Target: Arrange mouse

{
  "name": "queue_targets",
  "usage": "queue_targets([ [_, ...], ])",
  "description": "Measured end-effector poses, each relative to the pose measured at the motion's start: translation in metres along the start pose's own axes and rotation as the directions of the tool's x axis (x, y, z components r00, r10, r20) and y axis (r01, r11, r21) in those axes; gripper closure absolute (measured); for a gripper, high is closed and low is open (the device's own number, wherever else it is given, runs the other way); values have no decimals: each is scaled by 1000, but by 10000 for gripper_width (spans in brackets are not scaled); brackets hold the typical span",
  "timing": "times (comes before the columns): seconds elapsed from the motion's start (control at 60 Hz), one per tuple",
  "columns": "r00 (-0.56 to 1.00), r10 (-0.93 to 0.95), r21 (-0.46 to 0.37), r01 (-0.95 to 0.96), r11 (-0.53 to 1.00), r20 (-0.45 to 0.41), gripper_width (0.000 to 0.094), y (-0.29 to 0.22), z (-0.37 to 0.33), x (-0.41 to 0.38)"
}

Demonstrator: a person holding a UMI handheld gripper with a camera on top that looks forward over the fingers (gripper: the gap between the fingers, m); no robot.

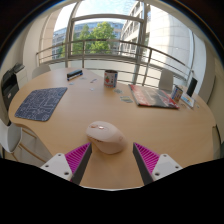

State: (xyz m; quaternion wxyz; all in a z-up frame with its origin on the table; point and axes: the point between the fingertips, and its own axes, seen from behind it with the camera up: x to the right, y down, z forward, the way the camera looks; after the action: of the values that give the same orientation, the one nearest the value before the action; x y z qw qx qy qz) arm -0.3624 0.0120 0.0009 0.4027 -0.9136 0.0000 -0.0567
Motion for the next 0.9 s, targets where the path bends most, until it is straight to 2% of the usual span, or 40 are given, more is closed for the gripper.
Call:
queue_targets([
  [0.15, 999, 16, 5, -16, 1000, 34, 91, -22, 33, 1],
  [0.35, 999, 31, 19, -31, 999, 8, 106, -45, 71, 19],
  [0.417, 998, 61, 20, -61, 998, 19, 178, -48, 79, 19],
  [0.517, 996, 75, 39, -76, 996, 45, 377, -51, 84, 15],
  [0.65, 994, 106, 47, -107, 993, 31, 459, -52, 85, 15],
  [0.783, 993, 101, 36, -99, 994, -58, 517, -60, 77, 26],
  [0.9, 987, 118, 117, -105, 988, -111, 517, -116, 52, 34],
])
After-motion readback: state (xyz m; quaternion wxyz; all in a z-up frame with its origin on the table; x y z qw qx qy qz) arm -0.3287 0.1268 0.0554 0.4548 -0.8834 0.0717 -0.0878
